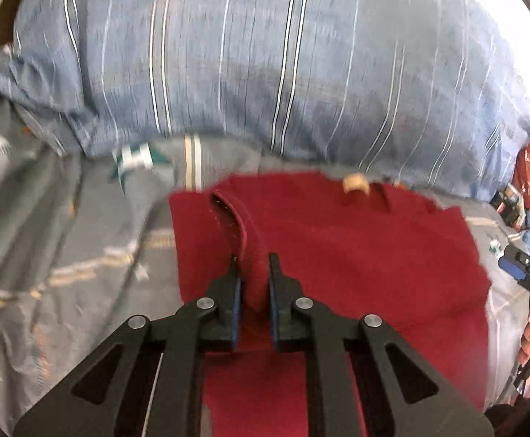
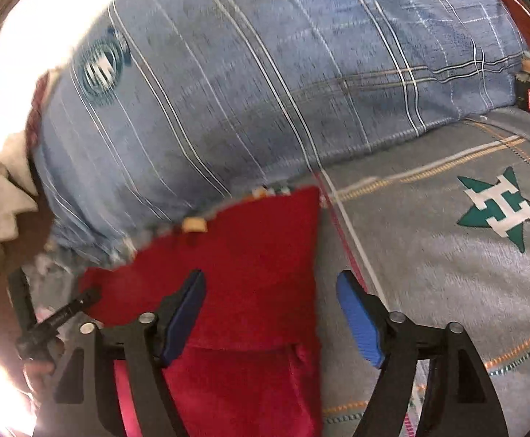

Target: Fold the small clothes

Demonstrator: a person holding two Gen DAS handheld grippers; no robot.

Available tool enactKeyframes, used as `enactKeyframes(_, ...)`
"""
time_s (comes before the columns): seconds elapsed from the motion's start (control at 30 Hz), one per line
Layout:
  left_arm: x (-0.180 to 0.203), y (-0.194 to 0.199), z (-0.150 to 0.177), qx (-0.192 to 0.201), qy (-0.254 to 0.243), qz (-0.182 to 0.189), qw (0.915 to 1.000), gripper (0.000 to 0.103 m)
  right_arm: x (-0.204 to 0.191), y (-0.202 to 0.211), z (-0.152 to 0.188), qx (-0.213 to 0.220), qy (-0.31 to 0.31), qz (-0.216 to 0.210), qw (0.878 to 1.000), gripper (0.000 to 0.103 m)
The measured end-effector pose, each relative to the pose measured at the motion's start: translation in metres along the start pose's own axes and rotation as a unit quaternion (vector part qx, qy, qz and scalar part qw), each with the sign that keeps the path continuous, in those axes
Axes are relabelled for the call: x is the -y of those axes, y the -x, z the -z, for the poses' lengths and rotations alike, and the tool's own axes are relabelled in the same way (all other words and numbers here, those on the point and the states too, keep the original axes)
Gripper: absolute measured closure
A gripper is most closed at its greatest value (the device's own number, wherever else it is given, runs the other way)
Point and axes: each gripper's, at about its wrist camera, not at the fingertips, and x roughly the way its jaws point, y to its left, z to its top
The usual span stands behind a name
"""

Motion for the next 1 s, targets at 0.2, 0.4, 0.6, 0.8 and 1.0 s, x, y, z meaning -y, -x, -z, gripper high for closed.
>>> enactKeyframes(0.2,0.011,-0.003,0.0,0.003,-0.017,0.003,0.9998,0.093,-0.003,-0.042,0.01,-0.054,0.017,0.021,0.998,0.025)
enactKeyframes(0.4,0.009,-0.012,-0.001,0.003,-0.013,0.007,0.9999,0.093,-0.019,-0.069,0.008,-0.019,0.065,0.05,0.996,0.06)
enactKeyframes(0.6,0.007,-0.016,-0.003,0.005,-0.011,-0.009,0.9999,0.085,0.001,-0.049,-0.011,0.034,0.058,0.122,0.99,0.098)
enactKeyframes(0.8,0.0,-0.015,0.008,-0.008,-0.007,-0.03,0.9995,0.061,0.018,-0.025,-0.019,0.047,-0.001,0.07,0.996,0.091)
enactKeyframes(1.0,-0.007,0.0,0.012,0.031,-0.001,-0.06,0.9977,0.033,-0.036,-0.022,0.005,0.023,0.114,0.029,0.993,0.046)
